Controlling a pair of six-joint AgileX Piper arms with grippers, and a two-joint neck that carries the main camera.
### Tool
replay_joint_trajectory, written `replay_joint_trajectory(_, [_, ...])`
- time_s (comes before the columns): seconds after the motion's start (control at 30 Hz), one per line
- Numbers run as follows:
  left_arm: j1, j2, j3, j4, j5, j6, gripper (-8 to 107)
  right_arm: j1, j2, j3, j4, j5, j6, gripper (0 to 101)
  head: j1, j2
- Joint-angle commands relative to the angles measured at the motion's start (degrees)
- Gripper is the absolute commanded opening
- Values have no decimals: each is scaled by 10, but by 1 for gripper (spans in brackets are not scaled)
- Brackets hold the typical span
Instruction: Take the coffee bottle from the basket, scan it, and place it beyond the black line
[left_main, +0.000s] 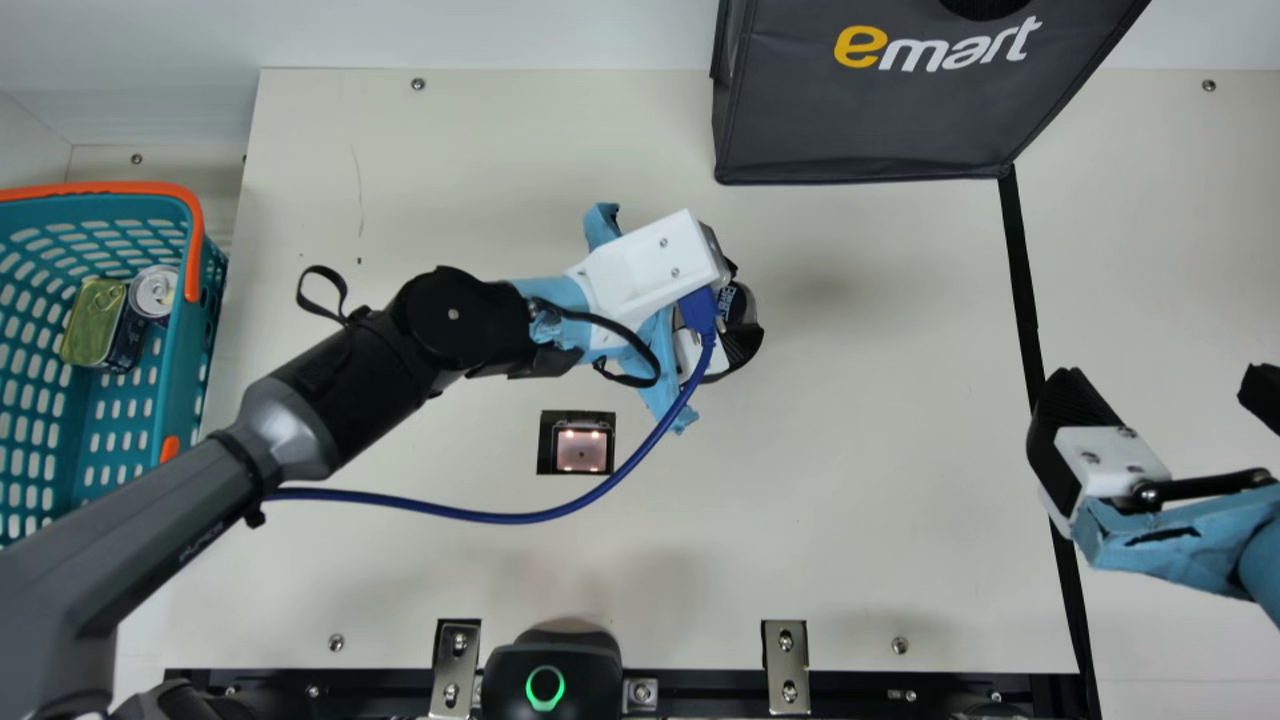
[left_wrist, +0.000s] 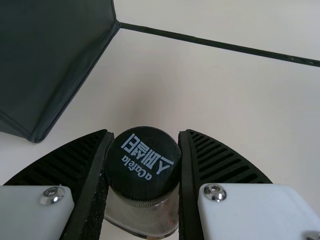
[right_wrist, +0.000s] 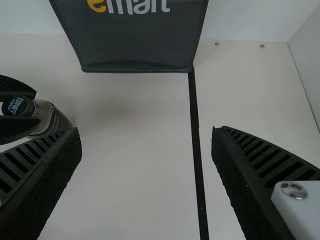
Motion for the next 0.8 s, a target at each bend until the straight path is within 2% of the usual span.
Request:
replay_joint_trajectory(0.0, [1,0,1,4,1,-1,10,0,0,0,0,0,0,91,-16,1])
replay_joint_trajectory(0.1, [3,-1,2,10,1,-3,10,0,0,0,0,0,0,91,-16,1])
replay_joint_trajectory(0.77, [9,-6,1,32,-6,-57,77,0,0,0,0,0,0,91,-16,1])
